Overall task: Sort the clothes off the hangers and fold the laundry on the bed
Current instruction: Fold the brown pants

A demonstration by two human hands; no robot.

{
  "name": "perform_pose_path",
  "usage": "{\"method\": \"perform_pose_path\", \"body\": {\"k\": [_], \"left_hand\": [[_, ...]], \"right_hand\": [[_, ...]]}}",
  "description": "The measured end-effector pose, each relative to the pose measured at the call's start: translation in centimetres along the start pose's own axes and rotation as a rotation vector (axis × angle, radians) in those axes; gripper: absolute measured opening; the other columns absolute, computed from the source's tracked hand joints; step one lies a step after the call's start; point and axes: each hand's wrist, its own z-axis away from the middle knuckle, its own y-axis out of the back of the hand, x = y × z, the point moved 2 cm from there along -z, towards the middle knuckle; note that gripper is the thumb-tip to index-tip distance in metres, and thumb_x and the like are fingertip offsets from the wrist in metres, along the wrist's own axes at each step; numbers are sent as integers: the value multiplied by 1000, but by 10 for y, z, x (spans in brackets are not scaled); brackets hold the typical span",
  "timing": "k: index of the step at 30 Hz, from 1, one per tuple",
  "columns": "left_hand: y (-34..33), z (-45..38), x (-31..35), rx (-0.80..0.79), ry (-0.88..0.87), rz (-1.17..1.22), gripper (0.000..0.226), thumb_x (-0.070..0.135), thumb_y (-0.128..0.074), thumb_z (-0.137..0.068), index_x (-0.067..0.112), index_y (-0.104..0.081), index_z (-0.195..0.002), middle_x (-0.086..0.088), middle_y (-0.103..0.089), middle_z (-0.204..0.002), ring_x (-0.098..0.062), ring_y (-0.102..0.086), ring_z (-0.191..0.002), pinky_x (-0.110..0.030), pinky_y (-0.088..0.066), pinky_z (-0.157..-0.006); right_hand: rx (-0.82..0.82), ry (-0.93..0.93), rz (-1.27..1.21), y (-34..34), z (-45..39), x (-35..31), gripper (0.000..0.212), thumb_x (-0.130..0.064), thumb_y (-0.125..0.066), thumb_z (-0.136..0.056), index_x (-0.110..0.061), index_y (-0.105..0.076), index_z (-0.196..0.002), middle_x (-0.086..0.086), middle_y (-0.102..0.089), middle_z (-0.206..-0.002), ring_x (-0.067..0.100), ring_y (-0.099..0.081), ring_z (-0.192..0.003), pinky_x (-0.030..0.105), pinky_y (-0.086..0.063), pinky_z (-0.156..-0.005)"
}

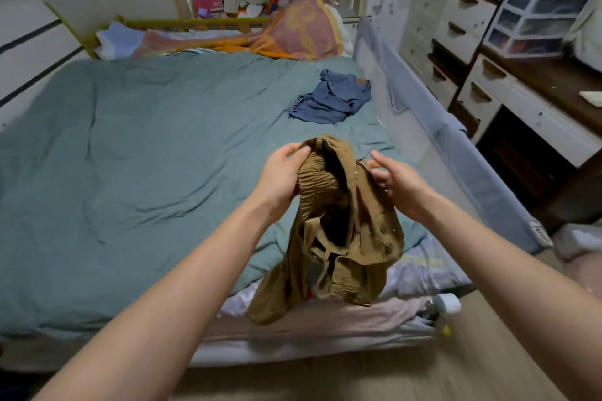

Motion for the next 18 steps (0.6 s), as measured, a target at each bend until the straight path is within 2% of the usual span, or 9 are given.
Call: {"method": "perform_pose_path", "body": {"k": [2,4,6,7,9,11,13,15,18], "left_hand": [[0,13,8,-54,31,34,21,13,-50,-99,-1,-61,-111,-13,-67,-91,-19,-65,-77,-28,-54,-70],[1,29,5,-70,23,-5,22,15,-55,-97,0,-63,-111,-15,-68,-97,-25,-67,-85,-35,-54,-80],[4,44,-1,-57,8,-31,18,18,-60,-95,5,-68,-103,-17,-70,-102,-31,-67,-98,-43,-53,-92],[6,52,-4,-59,5,-40,16,22,-63,-92,9,-69,-99,-17,-71,-103,-33,-66,-101,-47,-52,-94],[7,67,-12,-98,17,-71,16,30,-69,-85,17,-70,-95,-15,-71,-104,-33,-66,-102,-52,-52,-93],[1,82,-18,-125,40,-99,14,32,-71,-83,20,-69,-91,-12,-70,-103,-31,-67,-99,-50,-55,-87],[-10,97,-23,-140,72,-117,11,27,-70,-87,17,-66,-89,-6,-68,-96,-24,-67,-89,-36,-58,-70],[-24,108,-28,-168,106,-101,11,23,-68,-89,14,-63,-86,-3,-64,-86,-16,-64,-77,-25,-51,-56],[-48,125,-33,-219,153,-50,11,19,-68,-89,13,-60,-84,-2,-62,-81,-9,-61,-71,-21,-50,-53]], "right_hand": [[107,23,-15,2,23,26,28,-43,-47,-96,-23,-60,-80,-3,-65,-81,6,-59,-68,26,-40,-70],[221,20,-20,-3,48,62,27,-48,-53,-92,-23,-59,-102,-3,-62,-111,8,-57,-100,32,-37,-92],[368,-28,-57,-17,76,103,59,-56,-63,-82,-17,-52,-125,-4,-52,-129,12,-46,-117,35,-33,-98],[433,-59,-122,-29,91,122,69,-60,-68,-77,-15,-51,-127,-4,-52,-129,13,-46,-116,35,-35,-97],[509,-178,-273,-62,128,162,60,-57,-70,-76,-18,-51,-118,-4,-54,-115,19,-50,-108,36,-40,-92],[513,-329,-438,-94,157,195,61,-50,-73,-75,-23,-49,-124,4,-52,-106,25,-53,-106,42,-45,-89],[467,-401,-634,-121,181,217,75,-44,-73,-78,-19,-39,-141,14,-51,-125,31,-52,-116,47,-46,-95],[448,-394,-790,-133,196,235,69,-37,-65,-88,-14,-34,-145,22,-45,-139,36,-51,-121,48,-41,-102],[504,-351,-878,-142,207,241,56,-35,-64,-89,-3,-51,-132,29,-55,-127,26,-59,-90,44,-47,-97]]}}
